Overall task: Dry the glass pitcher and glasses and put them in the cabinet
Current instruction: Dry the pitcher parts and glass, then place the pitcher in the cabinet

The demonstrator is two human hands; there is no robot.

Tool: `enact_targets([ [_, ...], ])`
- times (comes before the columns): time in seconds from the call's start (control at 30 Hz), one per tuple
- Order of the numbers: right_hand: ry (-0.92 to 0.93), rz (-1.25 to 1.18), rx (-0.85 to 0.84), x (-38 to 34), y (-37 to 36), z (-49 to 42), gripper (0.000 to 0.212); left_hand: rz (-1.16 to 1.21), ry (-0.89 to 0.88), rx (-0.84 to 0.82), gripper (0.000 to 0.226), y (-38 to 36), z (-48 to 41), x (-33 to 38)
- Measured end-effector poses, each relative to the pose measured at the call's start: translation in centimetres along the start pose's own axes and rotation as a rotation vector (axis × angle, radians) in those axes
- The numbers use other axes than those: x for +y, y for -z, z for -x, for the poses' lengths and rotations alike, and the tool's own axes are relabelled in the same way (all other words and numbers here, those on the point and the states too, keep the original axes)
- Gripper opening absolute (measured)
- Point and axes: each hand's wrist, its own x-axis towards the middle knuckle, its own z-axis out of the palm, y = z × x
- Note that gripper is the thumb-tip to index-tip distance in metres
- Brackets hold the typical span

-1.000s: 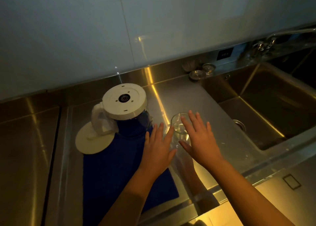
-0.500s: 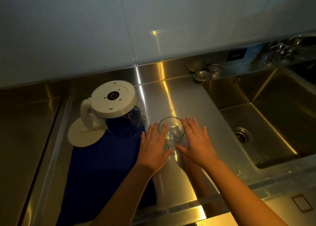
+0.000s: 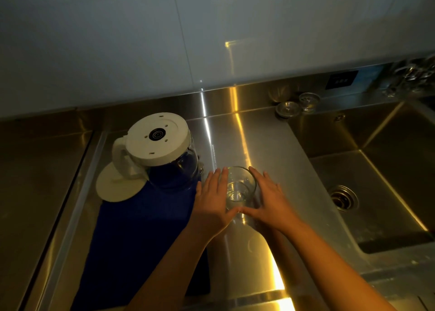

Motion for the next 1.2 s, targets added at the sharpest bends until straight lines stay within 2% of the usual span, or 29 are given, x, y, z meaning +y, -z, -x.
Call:
enact_targets([
  [0.2,-0.006,0.001,-0.013,0.6,-0.5,-0.6,0.103,0.007,-0.036,0.115,0.084,-0.5,0.1,0.1],
  [0.37,0.022,-0.024,0.020,0.3,-0.3,-0.8,0.108,0.002,-0.041,0.074,0.088,0.0,-0.2,-0.5],
  [0.53,0.063,-0.092,0.078,-0.9,-0.7,-0.4,0.093,0.132,-0.042,0.123,0.094,0.8,0.2,-1.1],
  [0.63,0.085,-0.093,0.103,-2.0,-1.0,0.0,0.089,0.186,-0.001,0.195,0.082,0.9,0.6,-1.9],
  [0.7,0.093,-0.102,0.114,-2.9,-1.4,0.3,0.087,0.211,0.010,0.205,0.084,1.4,1.4,-2.5],
  [0.8,0.091,-0.128,0.103,-4.8,-2.8,0.7,0.084,0.184,-0.010,0.197,0.089,2.5,3.2,-4.1],
  [0.97,0.082,-0.166,0.038,-8.3,-6.1,1.6,0.093,0.105,0.020,0.105,0.093,4.3,6.4,-7.6],
  [1.07,0.093,-0.219,0.009,-10.4,-7.9,1.9,0.090,0.070,0.043,0.079,0.092,5.0,8.2,-9.8],
  [1.2,0.113,-0.220,0.021,-11.7,-10.6,1.8,0.098,0.023,0.079,0.052,0.093,5.6,9.8,-11.9],
])
